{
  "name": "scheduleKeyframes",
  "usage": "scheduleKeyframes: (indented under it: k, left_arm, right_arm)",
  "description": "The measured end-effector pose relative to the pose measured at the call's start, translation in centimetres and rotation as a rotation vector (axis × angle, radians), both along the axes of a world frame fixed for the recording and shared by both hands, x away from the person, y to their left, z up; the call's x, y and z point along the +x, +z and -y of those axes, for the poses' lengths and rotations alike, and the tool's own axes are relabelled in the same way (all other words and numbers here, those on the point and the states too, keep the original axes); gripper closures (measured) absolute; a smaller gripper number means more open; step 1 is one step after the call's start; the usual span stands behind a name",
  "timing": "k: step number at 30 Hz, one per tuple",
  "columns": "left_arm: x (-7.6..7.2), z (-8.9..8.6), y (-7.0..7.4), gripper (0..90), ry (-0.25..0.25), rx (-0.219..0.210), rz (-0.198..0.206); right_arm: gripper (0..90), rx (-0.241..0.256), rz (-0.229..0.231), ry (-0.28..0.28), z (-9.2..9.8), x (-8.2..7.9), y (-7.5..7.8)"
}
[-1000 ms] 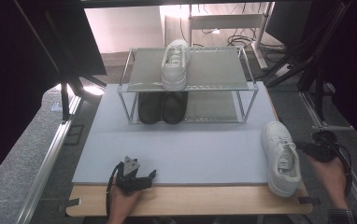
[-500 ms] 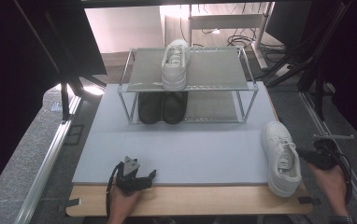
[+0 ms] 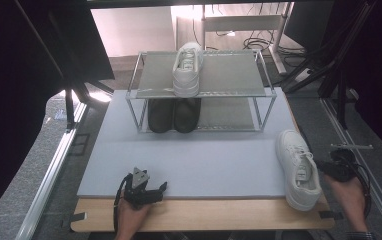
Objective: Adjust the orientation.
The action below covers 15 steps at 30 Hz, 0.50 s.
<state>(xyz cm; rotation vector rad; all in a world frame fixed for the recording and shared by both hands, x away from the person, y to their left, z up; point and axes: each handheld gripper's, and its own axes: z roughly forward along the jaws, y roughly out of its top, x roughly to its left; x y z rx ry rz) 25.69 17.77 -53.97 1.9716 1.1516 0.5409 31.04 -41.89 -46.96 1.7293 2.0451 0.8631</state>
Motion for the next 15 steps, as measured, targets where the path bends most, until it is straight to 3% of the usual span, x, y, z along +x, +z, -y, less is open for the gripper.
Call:
scheduleKeyframes:
  k: [15]
  left_arm:
    - [0.0, 0.0, 0.0, 12.3, 0.0, 0.0, 0.0]
  right_arm:
    - [89.6, 0.018, 0.006, 0.069, -3.0, 0.8, -0.2]
